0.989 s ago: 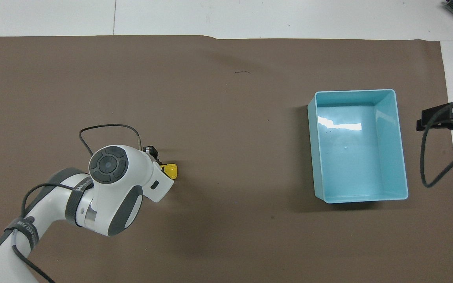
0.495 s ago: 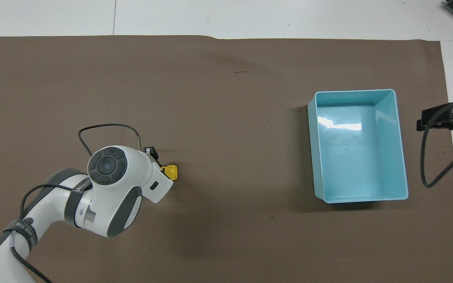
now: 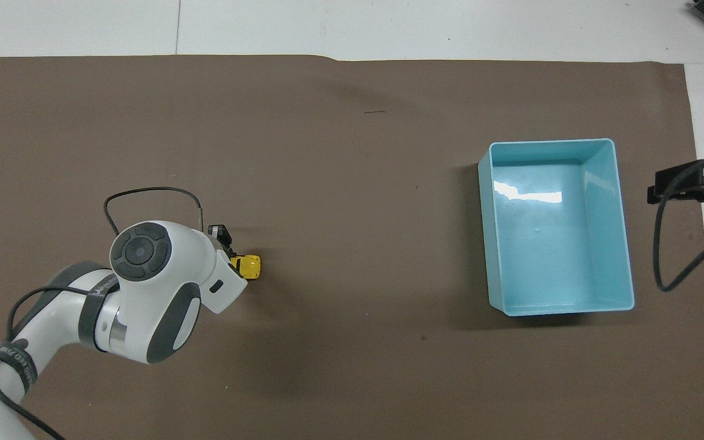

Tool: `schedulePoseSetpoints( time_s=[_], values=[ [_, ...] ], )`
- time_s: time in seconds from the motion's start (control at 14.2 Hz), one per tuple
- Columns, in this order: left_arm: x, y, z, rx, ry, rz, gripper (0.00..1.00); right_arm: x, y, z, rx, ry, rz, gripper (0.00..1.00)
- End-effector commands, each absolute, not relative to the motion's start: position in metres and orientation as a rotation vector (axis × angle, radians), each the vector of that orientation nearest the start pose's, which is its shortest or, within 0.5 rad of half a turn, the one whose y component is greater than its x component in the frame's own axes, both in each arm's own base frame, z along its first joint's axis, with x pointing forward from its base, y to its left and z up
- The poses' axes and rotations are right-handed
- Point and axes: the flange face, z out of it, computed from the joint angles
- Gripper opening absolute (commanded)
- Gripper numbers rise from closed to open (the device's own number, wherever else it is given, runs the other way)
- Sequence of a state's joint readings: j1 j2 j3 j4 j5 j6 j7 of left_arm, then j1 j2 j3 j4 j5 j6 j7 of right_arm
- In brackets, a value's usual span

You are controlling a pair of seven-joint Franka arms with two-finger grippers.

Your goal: Wind up and store yellow beetle car

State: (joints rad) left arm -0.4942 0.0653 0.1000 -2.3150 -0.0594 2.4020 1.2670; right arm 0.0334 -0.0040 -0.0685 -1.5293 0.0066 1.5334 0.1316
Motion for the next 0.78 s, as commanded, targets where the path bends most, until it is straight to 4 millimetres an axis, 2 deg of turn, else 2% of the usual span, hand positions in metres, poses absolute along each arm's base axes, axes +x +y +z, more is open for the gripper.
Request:
schedulePoseSetpoints(
  time_s=[0.0, 0.35, 0.71],
  values=[
    [0.479, -0.171, 0.301, -2.151, 2.316, -0.040, 0.00, 0.552, -0.020, 0.644, -3.109, 0.252, -0.023, 1.00],
    [0.488, -0.130, 0.297, -2.130, 2.343, -0.025, 0.00, 0.552, -0.019, 0.644, -3.110, 0.250, -0.023, 1.00],
    [0.491, -0.113, 0.296, -2.172, 2.306, -0.021, 0.00, 0.552, -0.019, 0.644, -3.110, 0.250, -0.023, 1.00]
  ],
)
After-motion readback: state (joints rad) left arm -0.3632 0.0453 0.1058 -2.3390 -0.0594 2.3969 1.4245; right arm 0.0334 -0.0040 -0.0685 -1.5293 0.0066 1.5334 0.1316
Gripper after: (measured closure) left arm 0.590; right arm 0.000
